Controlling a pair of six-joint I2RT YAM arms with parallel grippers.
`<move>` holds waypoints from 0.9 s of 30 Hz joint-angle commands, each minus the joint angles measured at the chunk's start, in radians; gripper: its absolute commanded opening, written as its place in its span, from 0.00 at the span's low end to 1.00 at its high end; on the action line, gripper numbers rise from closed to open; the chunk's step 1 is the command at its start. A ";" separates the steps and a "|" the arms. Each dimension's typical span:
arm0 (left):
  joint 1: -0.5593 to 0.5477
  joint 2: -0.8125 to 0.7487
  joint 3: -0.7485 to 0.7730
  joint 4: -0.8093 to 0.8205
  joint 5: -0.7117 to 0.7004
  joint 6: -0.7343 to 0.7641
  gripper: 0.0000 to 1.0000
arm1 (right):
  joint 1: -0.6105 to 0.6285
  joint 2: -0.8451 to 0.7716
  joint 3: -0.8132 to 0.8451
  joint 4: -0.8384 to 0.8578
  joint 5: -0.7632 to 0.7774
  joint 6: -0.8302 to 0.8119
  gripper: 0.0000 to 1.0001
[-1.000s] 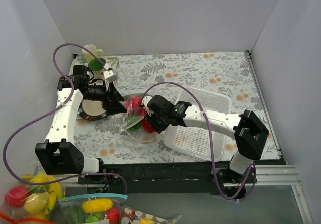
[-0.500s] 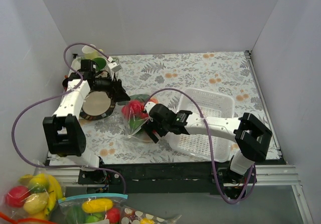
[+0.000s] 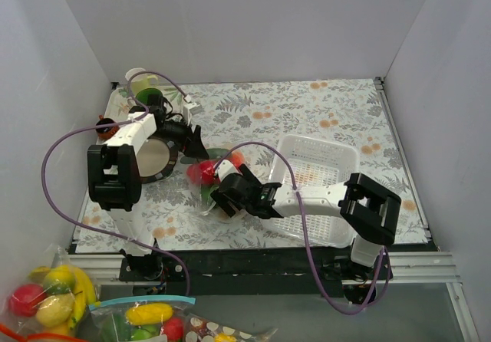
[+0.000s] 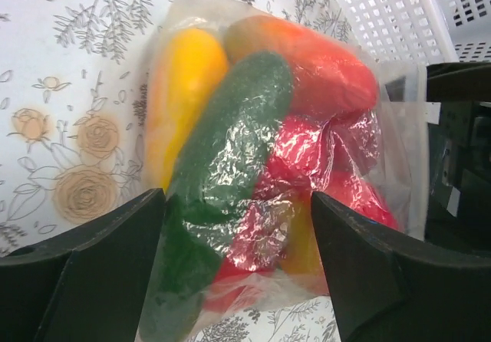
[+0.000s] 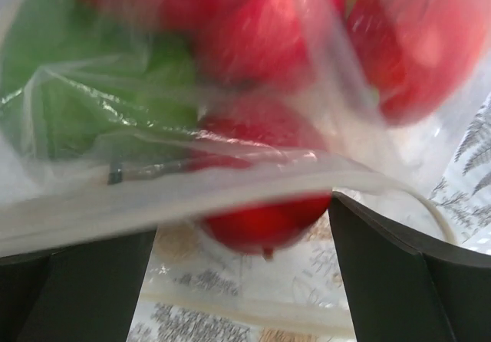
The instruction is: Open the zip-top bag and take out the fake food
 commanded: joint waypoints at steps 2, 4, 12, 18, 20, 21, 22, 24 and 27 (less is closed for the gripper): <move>-0.021 0.014 0.032 -0.183 -0.011 0.144 0.81 | -0.001 0.057 -0.018 0.186 0.116 -0.081 0.98; -0.021 0.029 0.044 -0.208 -0.010 0.154 0.79 | -0.001 0.079 -0.009 0.195 0.106 -0.090 0.97; -0.019 0.041 0.069 -0.161 -0.065 0.106 0.14 | -0.001 0.048 -0.041 0.165 0.070 -0.047 0.78; -0.021 0.037 0.095 -0.090 -0.120 0.005 0.00 | -0.001 -0.082 -0.040 0.162 0.061 -0.115 0.45; -0.021 0.022 0.092 -0.066 -0.131 -0.016 0.00 | -0.003 -0.128 -0.015 0.136 0.040 -0.142 0.43; -0.021 0.017 0.086 -0.052 -0.137 -0.023 0.00 | -0.003 -0.142 -0.004 0.123 0.026 -0.155 0.43; -0.021 0.006 0.080 -0.043 -0.145 -0.036 0.00 | -0.004 -0.173 0.015 0.110 0.001 -0.161 0.43; -0.021 -0.003 0.071 -0.021 -0.158 -0.049 0.00 | -0.004 -0.208 0.025 0.086 -0.019 -0.166 0.41; -0.019 -0.017 0.055 -0.016 -0.163 -0.055 0.00 | -0.010 -0.308 0.003 0.047 -0.022 -0.144 0.36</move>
